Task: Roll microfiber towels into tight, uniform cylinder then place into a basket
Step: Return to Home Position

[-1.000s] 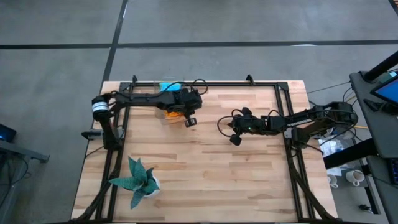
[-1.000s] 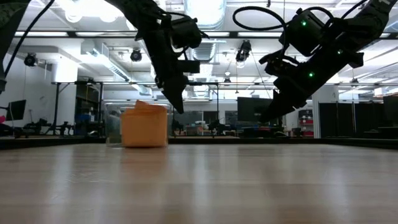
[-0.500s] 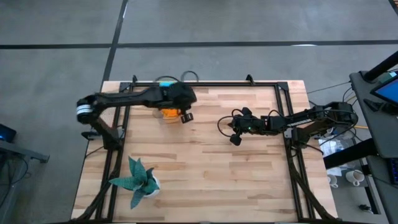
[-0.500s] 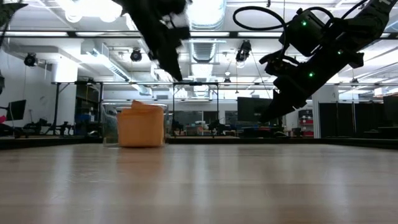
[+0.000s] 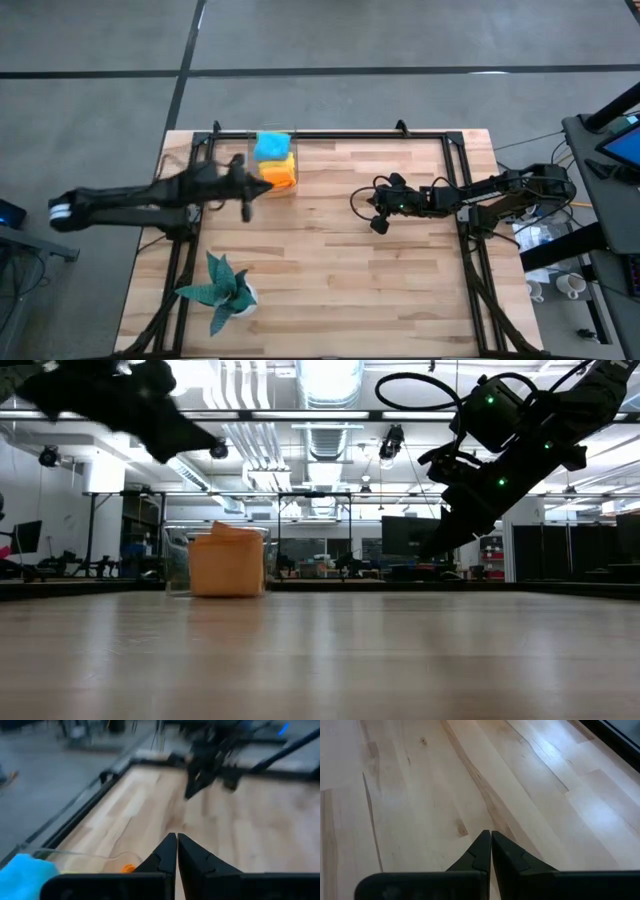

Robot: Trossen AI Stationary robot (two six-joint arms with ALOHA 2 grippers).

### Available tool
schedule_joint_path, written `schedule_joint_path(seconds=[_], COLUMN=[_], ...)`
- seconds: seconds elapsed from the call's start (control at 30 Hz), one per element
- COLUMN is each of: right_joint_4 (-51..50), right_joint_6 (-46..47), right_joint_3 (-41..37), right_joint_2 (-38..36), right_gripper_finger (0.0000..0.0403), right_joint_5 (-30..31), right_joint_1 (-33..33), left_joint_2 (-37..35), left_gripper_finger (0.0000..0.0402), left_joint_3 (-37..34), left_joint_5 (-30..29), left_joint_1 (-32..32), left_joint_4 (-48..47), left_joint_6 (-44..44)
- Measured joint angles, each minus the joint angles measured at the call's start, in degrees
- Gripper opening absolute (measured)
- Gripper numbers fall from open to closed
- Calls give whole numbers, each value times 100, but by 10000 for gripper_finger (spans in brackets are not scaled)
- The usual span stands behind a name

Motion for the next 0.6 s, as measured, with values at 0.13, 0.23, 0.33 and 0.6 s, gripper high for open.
schedule_joint_path(seconds=[0.13, 0.23, 0.33, 0.6], right_joint_4=[2, 4, 4, -12], right_joint_6=[11, 162, 284, 555], right_joint_3=[0, -2, -2, -2], right_joint_2=[0, 0, 0, -6], right_gripper_finger=[9, 9, 9, 9], right_joint_5=[0, 1, -1, -157], right_joint_1=[0, 0, 0, 1], left_joint_2=[-1453, -2272, -2973, -4207], left_gripper_finger=[0, 0, 0, 0], left_joint_3=[-1200, -1764, -2171, -2822], left_joint_5=[395, 573, 738, 767], left_joint_1=[-59, -76, -112, -254], left_joint_4=[741, 780, 734, 478], left_joint_6=[-389, -640, -769, -1075])
